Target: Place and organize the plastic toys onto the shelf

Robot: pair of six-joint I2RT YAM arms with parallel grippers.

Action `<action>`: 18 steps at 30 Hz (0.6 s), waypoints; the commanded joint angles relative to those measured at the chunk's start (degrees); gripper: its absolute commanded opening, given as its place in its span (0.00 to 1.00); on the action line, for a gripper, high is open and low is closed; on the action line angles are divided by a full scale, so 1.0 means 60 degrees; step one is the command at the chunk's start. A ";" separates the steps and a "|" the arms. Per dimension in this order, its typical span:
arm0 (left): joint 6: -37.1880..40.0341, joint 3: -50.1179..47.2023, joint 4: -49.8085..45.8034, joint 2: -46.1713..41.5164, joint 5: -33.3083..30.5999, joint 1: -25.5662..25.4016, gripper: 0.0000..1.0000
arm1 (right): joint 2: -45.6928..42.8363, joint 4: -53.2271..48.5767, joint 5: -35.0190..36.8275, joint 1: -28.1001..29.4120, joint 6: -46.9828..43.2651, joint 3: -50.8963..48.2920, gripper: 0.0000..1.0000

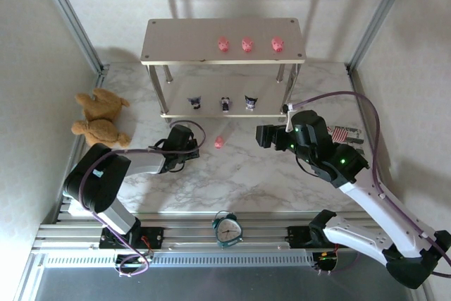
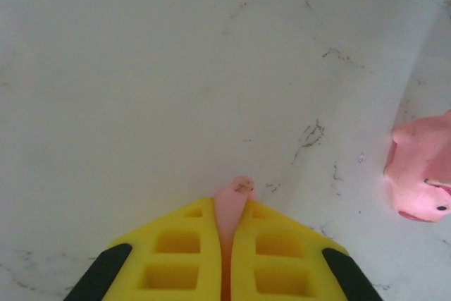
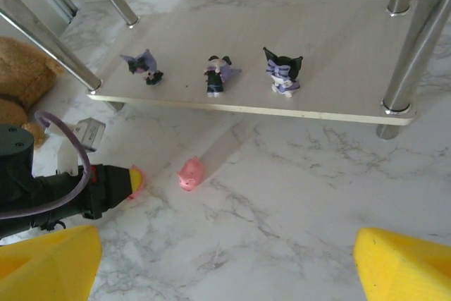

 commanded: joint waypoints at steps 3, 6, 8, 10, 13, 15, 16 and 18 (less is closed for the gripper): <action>0.0806 0.1061 -0.2086 -0.1263 -0.0103 0.0056 0.00 | -0.0122 0.0084 0.0203 -0.0046 -0.0067 -0.0021 0.93; 0.1217 0.1995 -0.3523 -0.2452 -0.0300 -0.0083 0.00 | -0.0008 0.0139 0.0185 -0.0060 -0.0108 0.0044 0.93; 0.1530 0.2955 -0.4560 -0.3231 -0.0558 -0.0322 0.00 | 0.0149 0.0157 0.0155 -0.0060 -0.0127 0.0131 0.93; 0.1826 0.3908 -0.5276 -0.3832 -0.0865 -0.0576 0.00 | 0.0313 0.0210 0.0121 -0.0060 -0.0155 0.0244 0.93; 0.2229 0.5196 -0.5765 -0.4330 -0.1038 -0.0721 0.00 | 0.0557 0.0286 0.0054 -0.0060 -0.0202 0.0450 0.93; 0.2561 0.5776 -0.5674 -0.4501 -0.1224 -0.0722 0.00 | 0.0668 0.0331 0.0028 -0.0060 -0.0212 0.0569 0.93; 0.2777 0.6058 -0.5604 -0.4504 -0.1465 -0.0711 0.01 | 0.0710 0.0333 -0.0004 -0.0061 -0.0205 0.0627 0.93; 0.3185 0.6716 -0.5599 -0.4289 -0.1761 -0.0611 0.02 | 0.0764 0.0340 -0.0072 -0.0060 -0.0233 0.0735 0.93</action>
